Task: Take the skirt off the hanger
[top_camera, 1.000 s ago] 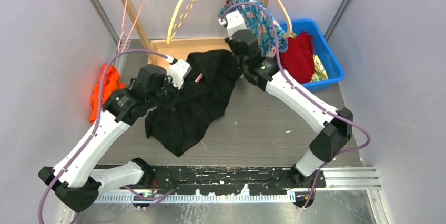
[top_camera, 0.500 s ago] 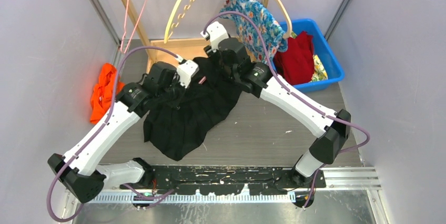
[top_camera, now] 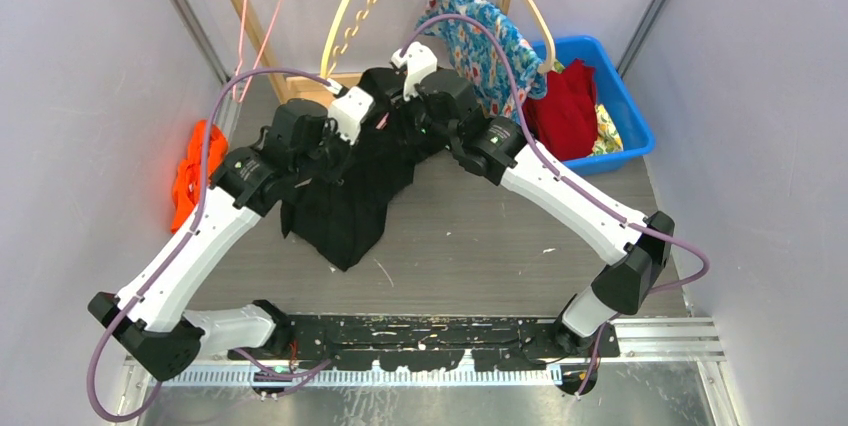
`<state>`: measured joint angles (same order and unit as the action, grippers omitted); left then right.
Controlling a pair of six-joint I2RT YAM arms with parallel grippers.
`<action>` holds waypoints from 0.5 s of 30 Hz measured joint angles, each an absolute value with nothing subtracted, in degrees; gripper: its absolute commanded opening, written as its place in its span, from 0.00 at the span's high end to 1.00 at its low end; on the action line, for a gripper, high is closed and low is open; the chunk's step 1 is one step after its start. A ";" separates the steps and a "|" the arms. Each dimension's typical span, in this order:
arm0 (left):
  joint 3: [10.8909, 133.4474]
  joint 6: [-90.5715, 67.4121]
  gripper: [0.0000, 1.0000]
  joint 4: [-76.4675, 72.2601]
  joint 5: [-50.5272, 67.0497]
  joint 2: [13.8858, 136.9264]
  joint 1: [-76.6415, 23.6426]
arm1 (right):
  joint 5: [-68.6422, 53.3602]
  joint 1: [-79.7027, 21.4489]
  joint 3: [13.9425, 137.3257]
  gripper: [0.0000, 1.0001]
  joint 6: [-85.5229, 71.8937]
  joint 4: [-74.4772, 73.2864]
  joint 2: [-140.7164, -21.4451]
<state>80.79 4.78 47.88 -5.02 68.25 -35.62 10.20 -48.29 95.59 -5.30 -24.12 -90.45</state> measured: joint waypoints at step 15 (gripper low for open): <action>80.79 4.73 1.00 47.18 -5.76 65.10 -35.79 | 13.10 -48.69 95.68 0.77 -4.34 -24.91 -91.07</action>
<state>80.79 4.73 47.18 -5.76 65.10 -35.79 13.10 -48.69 95.68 -4.34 -24.91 -91.07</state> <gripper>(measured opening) 0.108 0.390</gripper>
